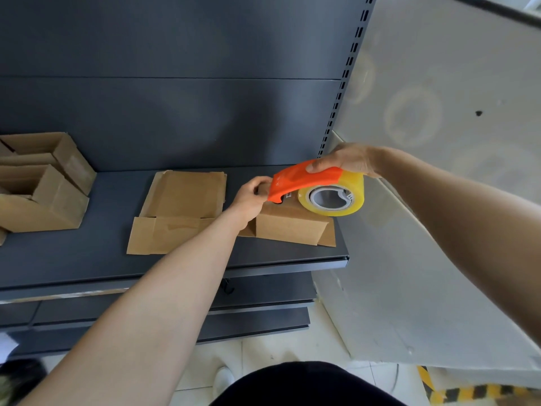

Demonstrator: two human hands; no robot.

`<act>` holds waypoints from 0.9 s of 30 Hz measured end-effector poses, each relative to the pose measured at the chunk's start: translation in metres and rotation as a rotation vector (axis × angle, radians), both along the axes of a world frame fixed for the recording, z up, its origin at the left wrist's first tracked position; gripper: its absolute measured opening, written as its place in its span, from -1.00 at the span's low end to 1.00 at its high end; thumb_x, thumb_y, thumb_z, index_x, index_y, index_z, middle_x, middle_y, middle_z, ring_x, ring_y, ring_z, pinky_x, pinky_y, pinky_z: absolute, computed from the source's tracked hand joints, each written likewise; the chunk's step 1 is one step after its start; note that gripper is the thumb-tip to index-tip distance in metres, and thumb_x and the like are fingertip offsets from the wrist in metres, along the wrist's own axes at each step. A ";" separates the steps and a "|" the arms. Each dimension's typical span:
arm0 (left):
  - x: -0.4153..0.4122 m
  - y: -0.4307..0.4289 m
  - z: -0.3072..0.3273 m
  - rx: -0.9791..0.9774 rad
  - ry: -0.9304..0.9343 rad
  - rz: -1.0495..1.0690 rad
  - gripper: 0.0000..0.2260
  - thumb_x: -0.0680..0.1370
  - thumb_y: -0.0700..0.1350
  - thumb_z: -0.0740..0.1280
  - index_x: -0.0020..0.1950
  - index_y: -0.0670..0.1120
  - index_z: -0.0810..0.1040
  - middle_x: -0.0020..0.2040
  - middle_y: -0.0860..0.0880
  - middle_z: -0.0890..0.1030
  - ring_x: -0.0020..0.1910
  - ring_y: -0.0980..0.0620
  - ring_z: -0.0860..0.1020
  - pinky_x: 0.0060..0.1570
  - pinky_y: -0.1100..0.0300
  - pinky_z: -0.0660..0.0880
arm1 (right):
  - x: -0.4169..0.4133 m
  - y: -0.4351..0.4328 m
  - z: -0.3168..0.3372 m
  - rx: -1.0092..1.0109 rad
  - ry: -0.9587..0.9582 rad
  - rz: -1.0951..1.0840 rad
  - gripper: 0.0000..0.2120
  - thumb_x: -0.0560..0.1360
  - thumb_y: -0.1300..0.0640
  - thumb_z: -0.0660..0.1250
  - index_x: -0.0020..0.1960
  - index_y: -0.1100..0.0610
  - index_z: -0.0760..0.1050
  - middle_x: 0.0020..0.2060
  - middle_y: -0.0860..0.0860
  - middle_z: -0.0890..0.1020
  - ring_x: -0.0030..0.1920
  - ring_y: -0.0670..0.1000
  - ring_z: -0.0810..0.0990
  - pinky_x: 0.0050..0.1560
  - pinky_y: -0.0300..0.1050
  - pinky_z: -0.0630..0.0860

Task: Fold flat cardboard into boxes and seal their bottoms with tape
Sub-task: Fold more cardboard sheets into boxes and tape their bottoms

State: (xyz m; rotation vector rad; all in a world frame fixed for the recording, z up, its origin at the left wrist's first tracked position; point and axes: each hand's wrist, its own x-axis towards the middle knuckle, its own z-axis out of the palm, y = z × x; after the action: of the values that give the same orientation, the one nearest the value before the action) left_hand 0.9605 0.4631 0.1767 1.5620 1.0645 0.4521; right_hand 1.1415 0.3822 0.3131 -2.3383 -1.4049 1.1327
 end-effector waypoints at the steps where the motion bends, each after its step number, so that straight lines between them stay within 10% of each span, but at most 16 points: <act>1: -0.001 0.001 -0.001 0.011 0.003 -0.004 -0.77 0.64 -0.13 0.19 0.27 0.02 0.48 0.19 -0.02 0.53 0.17 0.01 0.47 0.07 0.21 0.36 | 0.005 -0.003 0.001 -0.009 -0.017 -0.009 -0.59 0.41 -0.21 0.38 0.07 0.06 0.49 0.02 0.00 0.60 0.03 0.06 0.56 0.18 -0.05 0.43; 27: 0.006 0.002 0.001 0.136 0.117 -0.025 -0.73 0.65 -0.16 0.13 0.29 0.02 0.48 0.28 -0.02 0.46 0.12 0.06 0.41 0.03 0.23 0.32 | 0.089 -0.083 0.040 -0.157 -0.305 -0.085 -0.56 0.38 -0.21 0.39 0.02 0.15 0.60 -0.08 0.08 0.65 -0.05 0.12 0.61 0.18 0.01 0.45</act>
State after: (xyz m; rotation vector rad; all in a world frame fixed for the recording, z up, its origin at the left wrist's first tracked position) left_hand 0.9660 0.4648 0.1779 1.7377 1.1211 0.4280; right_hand 1.2307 0.2995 0.3528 -2.7493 -1.3315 0.9238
